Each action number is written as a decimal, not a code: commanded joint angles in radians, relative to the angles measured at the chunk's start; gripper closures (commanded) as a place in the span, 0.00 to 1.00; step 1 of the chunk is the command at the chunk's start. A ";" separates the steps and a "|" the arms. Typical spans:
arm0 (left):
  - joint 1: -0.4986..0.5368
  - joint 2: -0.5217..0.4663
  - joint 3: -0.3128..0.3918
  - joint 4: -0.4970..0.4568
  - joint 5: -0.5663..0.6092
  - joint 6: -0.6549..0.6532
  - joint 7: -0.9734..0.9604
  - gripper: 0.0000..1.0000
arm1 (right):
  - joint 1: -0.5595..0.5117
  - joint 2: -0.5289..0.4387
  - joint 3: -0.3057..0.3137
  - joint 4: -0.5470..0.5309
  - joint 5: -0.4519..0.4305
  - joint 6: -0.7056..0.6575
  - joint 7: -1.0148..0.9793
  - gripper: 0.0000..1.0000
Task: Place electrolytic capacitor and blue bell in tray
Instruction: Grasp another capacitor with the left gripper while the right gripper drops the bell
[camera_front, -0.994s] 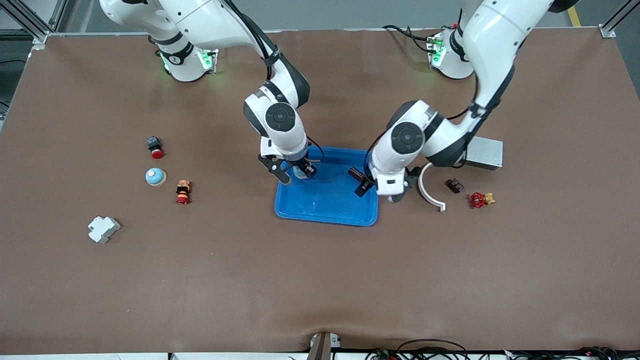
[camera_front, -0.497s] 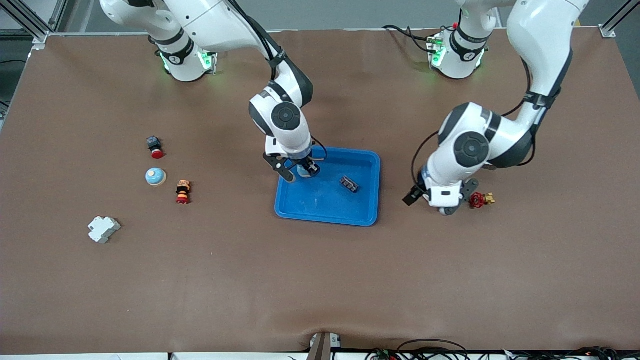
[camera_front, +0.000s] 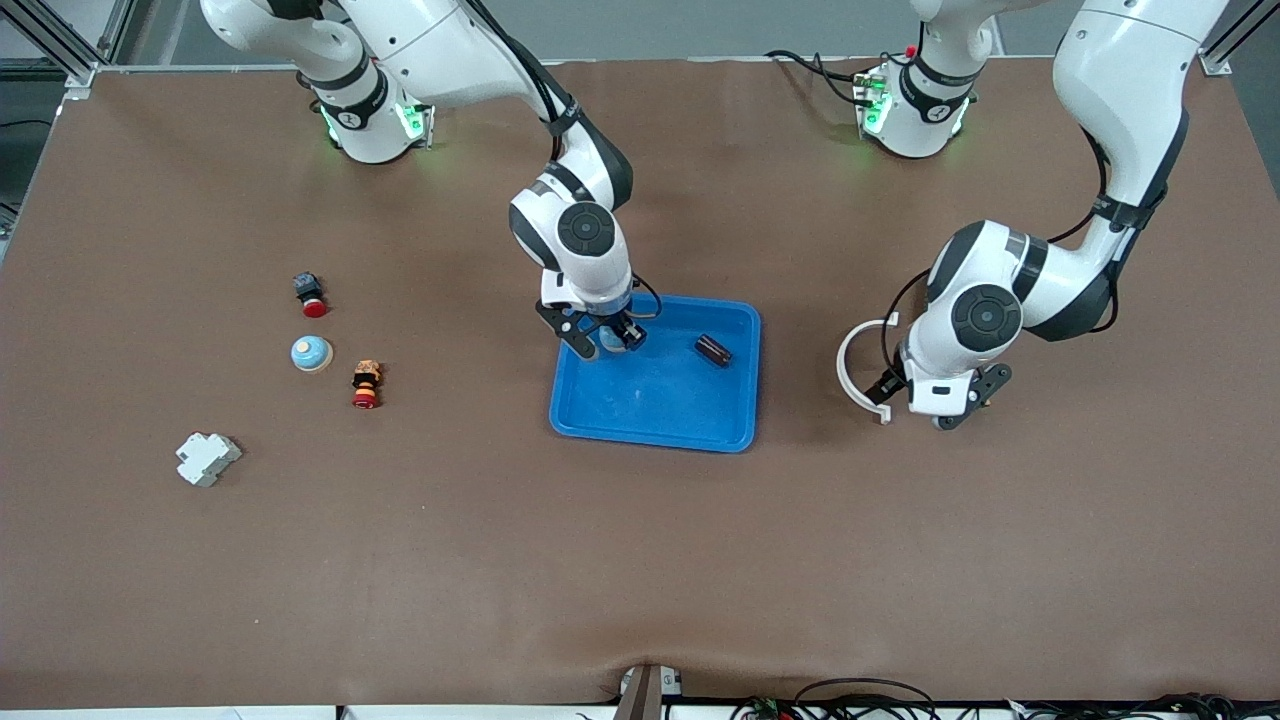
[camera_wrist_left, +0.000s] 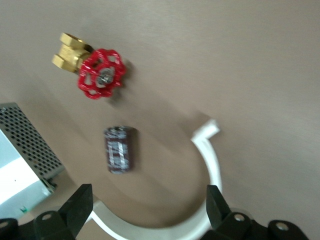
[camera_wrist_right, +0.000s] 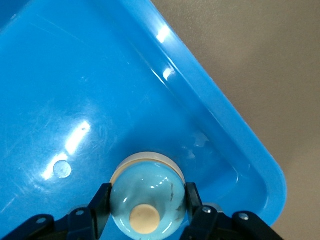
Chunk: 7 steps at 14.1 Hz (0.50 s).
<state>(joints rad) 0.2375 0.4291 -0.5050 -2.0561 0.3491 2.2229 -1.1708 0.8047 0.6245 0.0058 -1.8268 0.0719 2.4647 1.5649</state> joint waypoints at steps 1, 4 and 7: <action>0.040 -0.018 -0.009 -0.047 0.054 0.021 0.019 0.00 | 0.013 0.014 -0.013 0.015 -0.024 0.003 0.035 0.00; 0.091 -0.009 -0.007 -0.107 0.088 0.131 0.043 0.00 | 0.014 0.012 -0.021 0.018 -0.029 0.002 0.033 0.00; 0.146 -0.004 -0.010 -0.154 0.145 0.205 0.049 0.00 | 0.014 0.011 -0.021 0.030 -0.044 -0.015 0.030 0.00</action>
<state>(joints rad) 0.3493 0.4336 -0.5044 -2.1718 0.4596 2.3835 -1.1341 0.8050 0.6274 -0.0044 -1.8226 0.0551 2.4647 1.5692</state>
